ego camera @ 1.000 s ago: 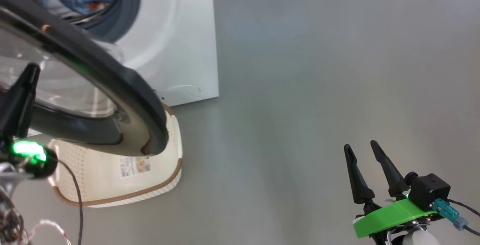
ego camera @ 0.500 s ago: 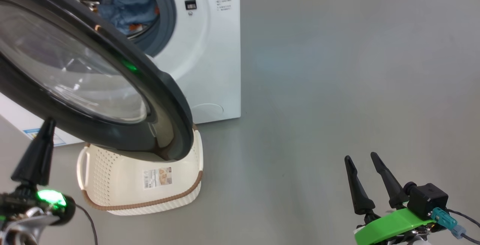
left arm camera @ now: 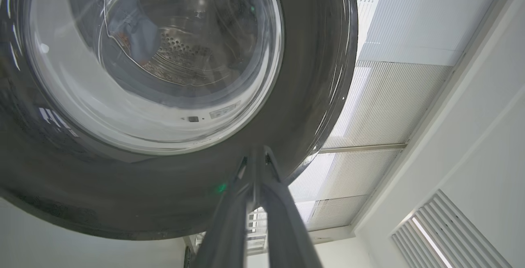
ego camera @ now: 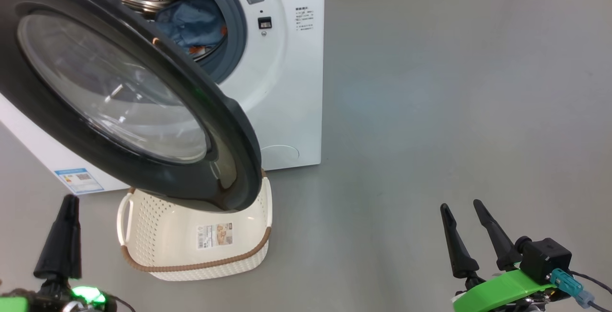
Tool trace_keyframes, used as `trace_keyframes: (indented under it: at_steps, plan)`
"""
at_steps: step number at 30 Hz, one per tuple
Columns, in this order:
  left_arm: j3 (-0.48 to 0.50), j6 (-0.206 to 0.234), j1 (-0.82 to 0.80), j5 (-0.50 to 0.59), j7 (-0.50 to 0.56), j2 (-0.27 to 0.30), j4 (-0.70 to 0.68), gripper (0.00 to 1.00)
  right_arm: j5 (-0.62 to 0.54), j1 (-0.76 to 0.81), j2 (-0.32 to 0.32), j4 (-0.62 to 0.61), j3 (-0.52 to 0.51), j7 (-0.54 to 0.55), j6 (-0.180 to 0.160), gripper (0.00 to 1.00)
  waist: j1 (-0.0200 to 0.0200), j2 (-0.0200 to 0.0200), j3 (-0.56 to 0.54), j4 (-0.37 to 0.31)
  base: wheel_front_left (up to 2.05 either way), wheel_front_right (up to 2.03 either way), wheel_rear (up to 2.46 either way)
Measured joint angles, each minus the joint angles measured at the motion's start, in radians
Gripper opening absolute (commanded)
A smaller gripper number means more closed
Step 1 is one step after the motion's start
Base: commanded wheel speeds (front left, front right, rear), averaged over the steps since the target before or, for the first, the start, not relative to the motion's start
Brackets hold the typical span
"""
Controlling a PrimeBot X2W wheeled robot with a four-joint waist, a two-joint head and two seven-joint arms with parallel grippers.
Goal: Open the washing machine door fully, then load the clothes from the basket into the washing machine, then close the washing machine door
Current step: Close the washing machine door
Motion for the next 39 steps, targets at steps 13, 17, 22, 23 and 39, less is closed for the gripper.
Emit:
trace_keyframes:
  at_steps: [13, 17, 22, 23, 39]
  plan:
    - [-0.074, -0.001, 0.044, 0.343, -0.326, 0.023, -0.089, 1.00, 0.004, 0.015, 0.000, -0.002, 0.003, 0.000, 0.000, 1.00, 0.0000, 0.0000, 0.000, 0.014, 0.00, 0.00, 0.00]
    - [-0.161, -0.001, 0.044, 0.560, -0.469, 0.089, -0.105, 1.00, 0.004, 0.015, 0.000, -0.005, 0.004, 0.000, 0.000, 1.00, 0.0000, 0.0000, 0.006, 0.012, 0.00, 0.00, 0.00]
    - [-0.248, -0.001, 0.055, 0.861, -0.684, 0.176, -0.026, 1.00, 0.004, 0.015, 0.001, -0.007, 0.004, 0.000, 0.000, 1.00, 0.0000, 0.0000, 0.006, 0.008, 0.00, 0.00, 0.00]
    - [-0.252, -0.003, 0.059, 0.910, -0.693, 0.180, -0.010, 1.00, 0.004, 0.015, 0.001, -0.007, 0.004, 0.000, 0.000, 1.00, 0.0000, 0.0000, 0.006, 0.008, 0.00, 0.00, 0.00]
    - [-0.174, -0.008, 0.149, 1.621, -0.701, 0.065, 0.011, 1.00, 0.004, 0.015, 0.001, -0.020, 0.006, 0.000, 0.000, 1.00, 0.0000, 0.0000, 0.006, 0.005, 0.00, 0.00, 0.00]
